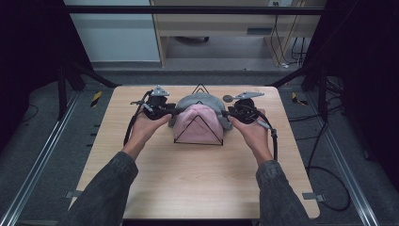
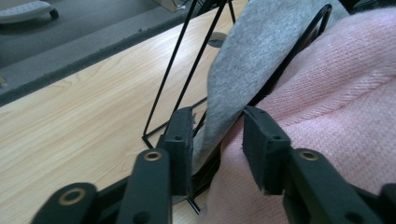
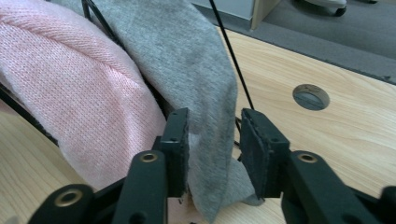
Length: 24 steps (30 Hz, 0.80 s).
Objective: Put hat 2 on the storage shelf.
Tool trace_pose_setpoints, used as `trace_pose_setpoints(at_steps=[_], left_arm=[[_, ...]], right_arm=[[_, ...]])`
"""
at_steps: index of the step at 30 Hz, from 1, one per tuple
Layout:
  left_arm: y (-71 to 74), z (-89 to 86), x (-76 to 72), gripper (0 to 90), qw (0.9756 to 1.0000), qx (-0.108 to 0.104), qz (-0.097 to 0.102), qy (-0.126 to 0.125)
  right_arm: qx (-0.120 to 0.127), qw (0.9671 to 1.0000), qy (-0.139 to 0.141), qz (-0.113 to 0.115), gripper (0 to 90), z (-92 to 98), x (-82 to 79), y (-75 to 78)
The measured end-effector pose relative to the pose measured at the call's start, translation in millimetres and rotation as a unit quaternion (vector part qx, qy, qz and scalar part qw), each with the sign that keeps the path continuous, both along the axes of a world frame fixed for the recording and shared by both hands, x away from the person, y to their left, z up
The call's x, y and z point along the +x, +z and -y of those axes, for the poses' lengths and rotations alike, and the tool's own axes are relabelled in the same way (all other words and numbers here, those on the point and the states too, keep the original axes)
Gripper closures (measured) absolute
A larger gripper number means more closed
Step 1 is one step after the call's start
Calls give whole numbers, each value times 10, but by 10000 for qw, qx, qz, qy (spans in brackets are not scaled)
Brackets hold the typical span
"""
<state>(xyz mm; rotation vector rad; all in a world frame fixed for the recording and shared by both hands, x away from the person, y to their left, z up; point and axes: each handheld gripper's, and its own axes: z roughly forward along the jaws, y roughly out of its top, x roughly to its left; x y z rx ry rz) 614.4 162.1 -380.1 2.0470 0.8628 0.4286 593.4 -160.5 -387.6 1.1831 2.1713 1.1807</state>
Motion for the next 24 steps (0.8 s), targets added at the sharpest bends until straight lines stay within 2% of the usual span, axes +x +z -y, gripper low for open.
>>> trace_pose_setpoints(at_steps=[4, 7, 11, 13, 16, 20, 24], left_arm=[[59, -43, -58, 537, 9999, 69, 115, 41], [119, -70, -124, 443, 9997, 84, 216, 91], [182, -115, -252, 275, 9995, 121, 285, -19], [195, -154, -338, 215, 9993, 117, 341, -84], [186, -208, -456, 126, 9994, 53, 295, -181], [129, -247, -622, 86, 9989, 181, 266, -329], [6, -284, -788, 69, 9985, 318, 132, -436]], right_arm=[[3, 10000, -71, 68, 508, 50, -56, 55], [5, 9998, -120, 165, 426, 80, -127, 120], [50, 9996, -97, 279, 315, 119, -267, 203], [-15, 9995, -70, 318, 266, 134, -352, 233], [5, 9994, -51, 331, 197, 180, -471, 254], [-27, 9994, -87, 326, 139, 244, -600, 239], [-81, 9996, -90, 261, 119, 300, -711, 135]])
